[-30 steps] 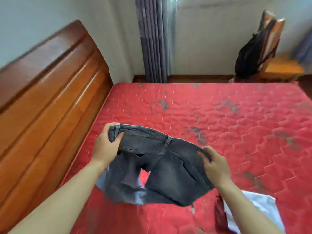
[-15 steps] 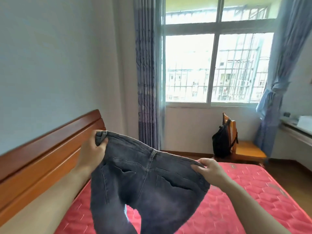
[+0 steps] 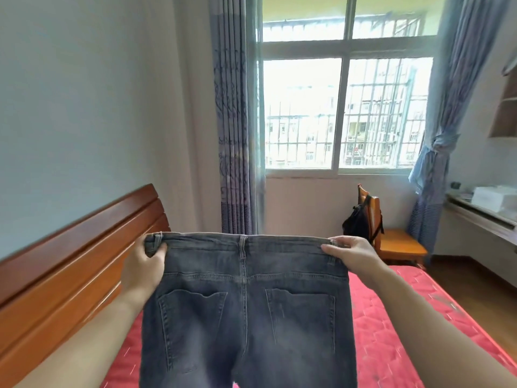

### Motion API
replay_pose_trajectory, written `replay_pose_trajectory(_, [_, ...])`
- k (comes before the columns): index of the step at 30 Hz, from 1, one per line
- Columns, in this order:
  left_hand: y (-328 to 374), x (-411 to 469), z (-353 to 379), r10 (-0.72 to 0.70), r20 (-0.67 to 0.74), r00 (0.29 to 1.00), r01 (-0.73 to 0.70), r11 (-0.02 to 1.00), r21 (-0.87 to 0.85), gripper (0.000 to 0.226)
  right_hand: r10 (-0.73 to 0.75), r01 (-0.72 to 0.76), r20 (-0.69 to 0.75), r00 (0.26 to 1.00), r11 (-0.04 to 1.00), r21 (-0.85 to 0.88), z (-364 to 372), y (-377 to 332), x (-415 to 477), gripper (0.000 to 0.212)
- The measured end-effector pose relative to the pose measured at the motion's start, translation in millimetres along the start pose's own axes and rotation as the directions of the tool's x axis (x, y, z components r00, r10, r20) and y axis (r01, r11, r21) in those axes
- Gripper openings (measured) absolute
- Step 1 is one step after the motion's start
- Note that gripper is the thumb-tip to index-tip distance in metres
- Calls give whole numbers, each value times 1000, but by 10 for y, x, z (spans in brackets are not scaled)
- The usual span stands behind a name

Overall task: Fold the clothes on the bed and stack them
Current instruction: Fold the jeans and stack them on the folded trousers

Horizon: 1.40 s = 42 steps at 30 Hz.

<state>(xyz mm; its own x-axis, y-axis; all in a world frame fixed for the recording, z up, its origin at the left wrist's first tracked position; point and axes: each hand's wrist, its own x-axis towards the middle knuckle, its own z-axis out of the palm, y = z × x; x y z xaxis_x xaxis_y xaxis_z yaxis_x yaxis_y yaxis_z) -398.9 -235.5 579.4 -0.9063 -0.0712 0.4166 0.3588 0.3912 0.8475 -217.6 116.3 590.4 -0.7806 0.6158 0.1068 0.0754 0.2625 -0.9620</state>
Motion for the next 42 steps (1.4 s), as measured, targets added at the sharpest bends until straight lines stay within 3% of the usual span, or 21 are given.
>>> replay_pose_trajectory(3, [-98, -92, 61, -51, 12, 999, 51, 999, 2, 9, 61, -61, -120, 991, 998, 7, 207, 24, -91, 13])
replay_pose_trajectory(6, [-71, -374, 285, -39, 67, 997, 48, 989, -138, 6, 36, -30, -176, 984, 999, 37, 688, -32, -245, 14])
replay_pose_trajectory(9, [124, -599, 554, 147, 202, 968, -84, 953, -291, 11, -112, 112, -95, 989, 994, 1, 1284, -208, -345, 13])
replay_pose_trajectory(11, [241, -681, 696, 199, 351, 915, -14, 885, -465, 14, -210, 210, 11, 978, 977, 38, 1608, -328, -418, 12])
replay_pose_trajectory(12, [274, -678, 732, 201, 388, 899, 39, 847, -529, 21, -233, 223, 58, 971, 966, 132, 1704, -378, -443, 5])
replay_pose_trajectory(15, [274, -519, 750, 217, 381, 899, 41, 824, -565, 26, -194, 89, 218, 957, 906, 414, 1707, -455, -408, 24])
replay_pose_trajectory(17, [303, -333, 748, 268, 353, 896, -61, 863, -501, 24, -239, 189, 123, 963, 927, 324, 1557, -503, -319, 17])
replay_pose_trajectory(19, [448, -104, 747, 285, 333, 899, -103, 875, -473, 19, -378, 386, -140, 915, 922, 26, 1313, -554, -148, 13])
replay_pose_trajectory(22, [894, 312, 632, 344, 308, 887, -117, 813, -570, 12, -514, 469, -271, 814, 856, -216, 964, -749, 46, 41])
replay_pose_trajectory(24, [1204, 538, 479, 442, 261, 858, -181, 736, -652, 10, -528, 500, -215, 822, 849, -172, 851, -907, 134, 61])
replay_pose_trajectory(26, [1383, 645, 368, 495, 201, 845, -243, 690, -682, 12, -505, 510, -111, 856, 860, 27, 903, -1065, 162, 68])
replay_pose_trajectory(28, [1421, 634, 324, 489, 160, 857, -268, 690, -672, 14, -474, 482, -83, 876, 864, 147, 1037, -1179, 146, 67])
replay_pose_trajectory(31, [1449, 589, 202, 501, 18, 865, -413, 733, -540, 10, -510, 532, -172, 843, 839, 116, 1195, -1322, 47, 55])
replay_pose_trajectory(33, [1548, 671, 15, 591, -110, 799, -587, 727, -355, 6, -582, 621, -256, 772, 776, 106, 1172, -1533, 0, 46])
replay_pose_trajectory(35, [1657, 794, -159, 645, -233, 728, -683, 710, -167, 18, -623, 687, -336, 706, 718, 111, 1116, -1775, -13, 44])
replay_pose_trajectory(37, [1679, 815, -219, 602, -280, 748, -647, 755, -106, 23, -626, 676, -303, 718, 732, 89, 1120, -1845, 3, 50])
replay_pose_trajectory(39, [1544, 694, -139, 525, -205, 826, -557, 818, -147, 23, -592, 606, -186, 784, 795, 26, 1219, -1639, -17, 56])
replay_pose_trajectory(42, [1243, 480, -8, 513, -144, 846, -531, 836, -138, 19, -576, 574, -118, 809, 817, -54, 1320, -1206, -48, 55])
